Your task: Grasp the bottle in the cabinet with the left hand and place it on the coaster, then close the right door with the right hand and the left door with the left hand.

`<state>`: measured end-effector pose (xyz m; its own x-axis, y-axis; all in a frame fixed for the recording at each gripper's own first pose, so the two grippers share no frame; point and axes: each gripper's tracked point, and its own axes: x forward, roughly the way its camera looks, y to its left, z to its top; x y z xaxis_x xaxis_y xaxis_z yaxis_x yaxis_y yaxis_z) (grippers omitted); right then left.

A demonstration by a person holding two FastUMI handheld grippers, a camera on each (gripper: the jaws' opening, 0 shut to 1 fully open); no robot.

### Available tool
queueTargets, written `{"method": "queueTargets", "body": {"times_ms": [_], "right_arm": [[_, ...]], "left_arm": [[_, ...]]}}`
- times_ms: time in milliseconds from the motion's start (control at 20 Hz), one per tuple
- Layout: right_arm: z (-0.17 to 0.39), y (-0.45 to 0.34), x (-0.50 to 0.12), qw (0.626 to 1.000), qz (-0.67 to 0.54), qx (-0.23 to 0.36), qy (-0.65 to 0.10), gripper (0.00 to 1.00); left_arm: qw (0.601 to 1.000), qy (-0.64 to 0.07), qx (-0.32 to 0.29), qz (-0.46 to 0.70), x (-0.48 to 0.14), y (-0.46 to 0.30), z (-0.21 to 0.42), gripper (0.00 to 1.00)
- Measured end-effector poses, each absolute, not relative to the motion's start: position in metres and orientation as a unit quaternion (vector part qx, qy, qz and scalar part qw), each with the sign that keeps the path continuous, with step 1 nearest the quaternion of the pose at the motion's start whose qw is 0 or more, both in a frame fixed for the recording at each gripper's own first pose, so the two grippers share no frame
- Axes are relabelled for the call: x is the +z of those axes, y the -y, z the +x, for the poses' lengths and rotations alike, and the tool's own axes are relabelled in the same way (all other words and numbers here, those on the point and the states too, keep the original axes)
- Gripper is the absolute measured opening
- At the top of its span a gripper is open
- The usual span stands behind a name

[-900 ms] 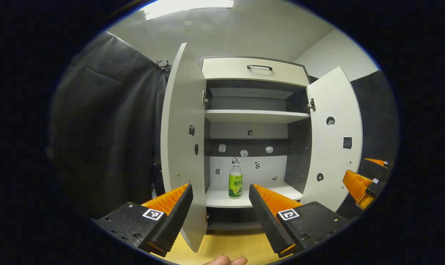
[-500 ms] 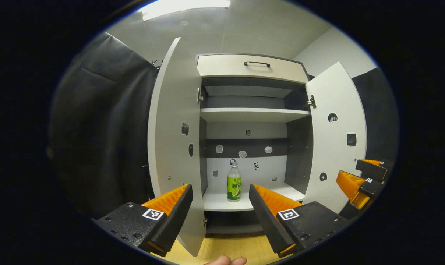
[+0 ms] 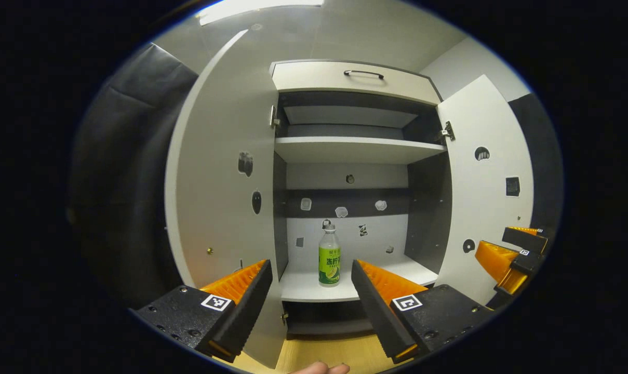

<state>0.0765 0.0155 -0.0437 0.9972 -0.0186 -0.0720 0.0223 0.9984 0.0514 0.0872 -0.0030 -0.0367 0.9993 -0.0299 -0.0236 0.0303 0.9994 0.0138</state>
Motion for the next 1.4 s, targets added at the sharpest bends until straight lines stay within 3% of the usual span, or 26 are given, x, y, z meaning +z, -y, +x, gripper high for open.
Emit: {"method": "queueTargets", "body": {"times_ms": [200,850,900,950,1050,1100,1150,1300,1350,1400], "right_arm": [[0.086,-0.026,-0.047,0.999,0.034,0.0,-0.04,0.98],[0.088,0.007,-0.059,0.995,0.047,-0.057,-0.063,0.98],[0.088,0.007,-0.059,0.996,0.039,-0.061,-0.059,0.94],[0.087,0.006,-0.059,0.996,0.035,-0.061,-0.057,0.98],[0.086,0.001,-0.061,0.996,0.035,-0.058,-0.056,0.94],[0.085,-0.001,-0.063,0.996,0.034,-0.058,-0.058,0.98],[0.083,-0.002,-0.066,0.996,0.03,-0.059,-0.061,0.94],[0.079,-0.005,-0.078,0.995,0.015,-0.063,-0.078,0.98],[0.076,-0.005,-0.08,0.994,0.012,-0.065,-0.083,0.98],[0.074,-0.004,-0.081,0.994,0.011,-0.067,-0.086,0.98]], "left_arm": [[1.0,-0.014,-0.02,-0.001,-0.047,0.004,0.131,0.96],[0.998,-0.046,-0.047,-0.011,-0.114,0.042,0.29,0.97],[0.998,-0.049,-0.046,-0.012,-0.121,0.042,0.301,0.97],[0.998,-0.054,-0.041,-0.012,-0.128,0.04,0.312,0.97],[0.997,-0.061,-0.033,-0.02,-0.14,0.037,0.33,0.97],[0.997,-0.062,-0.034,-0.025,-0.144,0.037,0.339,0.97],[0.997,-0.064,-0.034,-0.03,-0.149,0.036,0.346,0.97],[0.997,-0.068,-0.034,-0.03,-0.162,0.033,0.37,0.97],[0.996,-0.072,-0.052,-0.032,-0.168,0.039,0.375,0.97],[0.995,-0.074,-0.054,-0.028,-0.166,0.039,0.372,0.89]]}}
